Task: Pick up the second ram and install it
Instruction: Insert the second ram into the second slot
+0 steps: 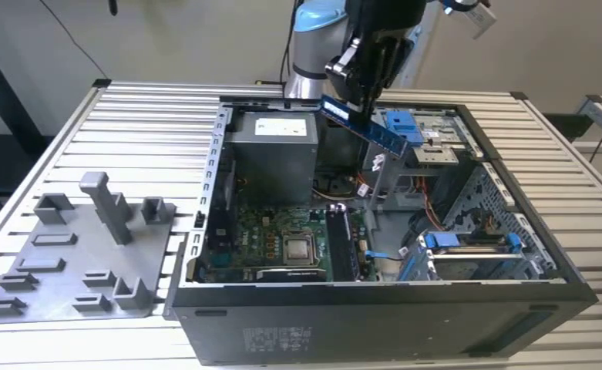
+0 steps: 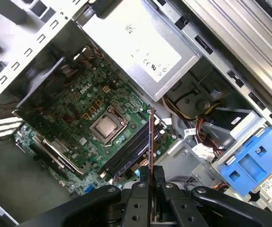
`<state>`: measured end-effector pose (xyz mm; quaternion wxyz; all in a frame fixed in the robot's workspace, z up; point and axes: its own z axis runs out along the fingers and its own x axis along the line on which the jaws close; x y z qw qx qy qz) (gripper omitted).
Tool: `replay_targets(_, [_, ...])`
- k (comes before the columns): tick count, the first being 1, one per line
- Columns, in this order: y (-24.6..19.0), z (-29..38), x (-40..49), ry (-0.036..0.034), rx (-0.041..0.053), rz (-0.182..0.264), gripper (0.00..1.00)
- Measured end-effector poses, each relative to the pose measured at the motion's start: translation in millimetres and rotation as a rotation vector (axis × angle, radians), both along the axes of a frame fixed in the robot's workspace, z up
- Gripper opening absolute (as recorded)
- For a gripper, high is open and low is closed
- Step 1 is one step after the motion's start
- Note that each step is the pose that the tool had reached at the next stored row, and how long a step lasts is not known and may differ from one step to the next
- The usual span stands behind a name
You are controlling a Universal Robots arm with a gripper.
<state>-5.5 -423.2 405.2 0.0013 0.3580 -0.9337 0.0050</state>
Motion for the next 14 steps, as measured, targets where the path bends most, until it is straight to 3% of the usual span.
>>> replay_targets(14, [0.0,-1.8,-0.6,0.0000,0.0000,-0.182,0.14])
